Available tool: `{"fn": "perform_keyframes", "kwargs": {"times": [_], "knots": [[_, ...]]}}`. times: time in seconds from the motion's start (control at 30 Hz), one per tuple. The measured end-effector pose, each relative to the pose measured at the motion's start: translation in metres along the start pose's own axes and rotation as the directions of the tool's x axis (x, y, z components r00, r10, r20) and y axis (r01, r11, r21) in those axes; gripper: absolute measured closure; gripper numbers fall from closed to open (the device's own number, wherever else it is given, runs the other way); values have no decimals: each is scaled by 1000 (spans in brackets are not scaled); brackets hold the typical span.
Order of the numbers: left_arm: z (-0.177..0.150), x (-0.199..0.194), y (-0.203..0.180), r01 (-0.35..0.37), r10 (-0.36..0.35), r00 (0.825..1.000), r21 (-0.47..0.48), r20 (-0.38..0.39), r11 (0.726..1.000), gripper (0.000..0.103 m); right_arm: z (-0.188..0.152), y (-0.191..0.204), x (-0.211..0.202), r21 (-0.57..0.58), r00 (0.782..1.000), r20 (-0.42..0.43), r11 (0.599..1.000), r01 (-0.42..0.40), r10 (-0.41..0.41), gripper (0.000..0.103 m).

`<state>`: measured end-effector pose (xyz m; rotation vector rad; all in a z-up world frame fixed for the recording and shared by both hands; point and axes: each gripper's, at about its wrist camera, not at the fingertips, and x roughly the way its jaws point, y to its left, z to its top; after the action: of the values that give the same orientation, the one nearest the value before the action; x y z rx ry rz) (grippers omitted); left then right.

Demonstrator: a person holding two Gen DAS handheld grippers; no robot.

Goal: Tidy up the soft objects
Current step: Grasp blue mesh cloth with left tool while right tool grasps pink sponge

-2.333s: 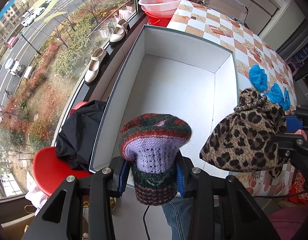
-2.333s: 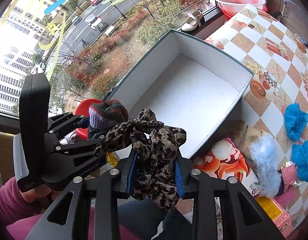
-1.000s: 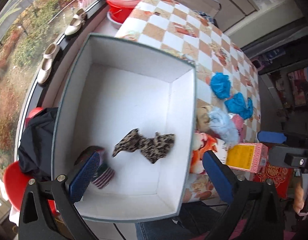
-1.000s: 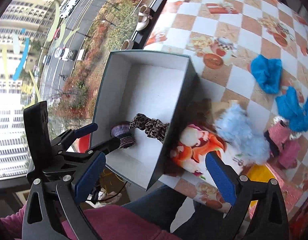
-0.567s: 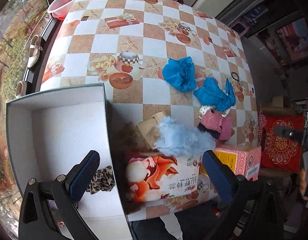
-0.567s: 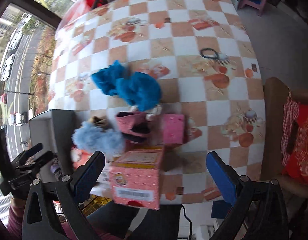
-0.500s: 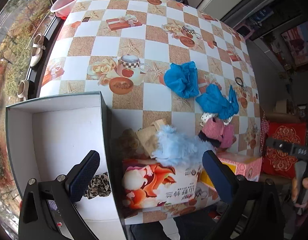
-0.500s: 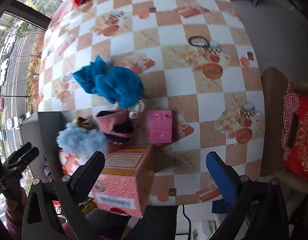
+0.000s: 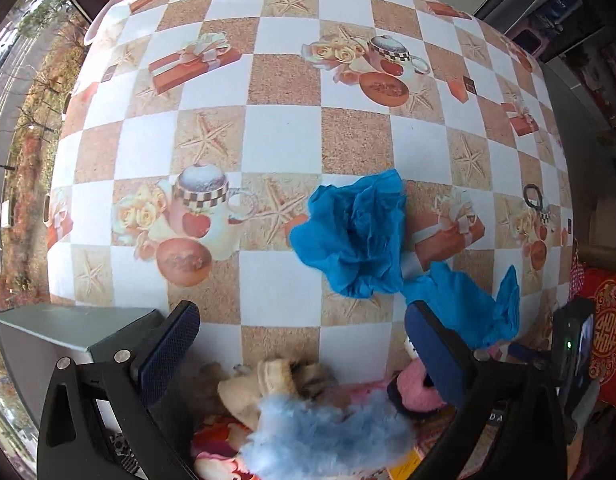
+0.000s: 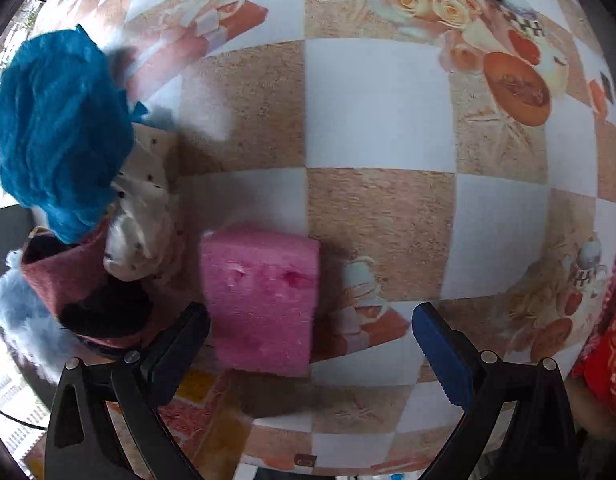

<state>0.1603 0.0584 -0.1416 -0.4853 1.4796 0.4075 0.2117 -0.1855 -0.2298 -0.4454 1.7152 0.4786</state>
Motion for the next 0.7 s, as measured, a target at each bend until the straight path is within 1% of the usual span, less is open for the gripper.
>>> {"fn": "perform_keyframes", "kwargs": {"times": [0.07,0.1,0.13,0.23,0.33,0.43,0.5,0.6,0.7], "knots": [[10,12,-9,-8,8,1000,3,-5,1000,0,-5,-18,-3,42,998,23,997,64,-65,1],[14,18,-13,-15,15,1000,1,-6,1000,0,-7,-30,-5,77,997,31,994,73,-75,1],[19,23,-15,-23,23,1000,0,-5,1000,0,-9,-42,-7,112,997,35,992,65,-69,1],[28,39,-19,-39,39,999,-16,-21,999,0,-16,-62,-17,168,997,73,985,-44,32,1],[33,53,-20,-64,62,997,-32,-42,997,0,-19,-59,-22,167,993,112,984,-65,46,1],[37,63,-19,-66,63,996,-46,-61,997,0,-14,-51,-23,162,990,139,986,-27,5,1],[38,71,-18,-69,65,995,-51,-73,996,0,-9,-42,-19,113,991,134,994,2,-17,1],[39,81,-18,-85,80,992,-48,-93,995,0,-6,-31,-11,46,990,122,997,68,-74,0],[38,90,-17,-81,75,991,-47,-111,996,0,-8,-34,-13,57,988,138,997,57,-64,0]]}}
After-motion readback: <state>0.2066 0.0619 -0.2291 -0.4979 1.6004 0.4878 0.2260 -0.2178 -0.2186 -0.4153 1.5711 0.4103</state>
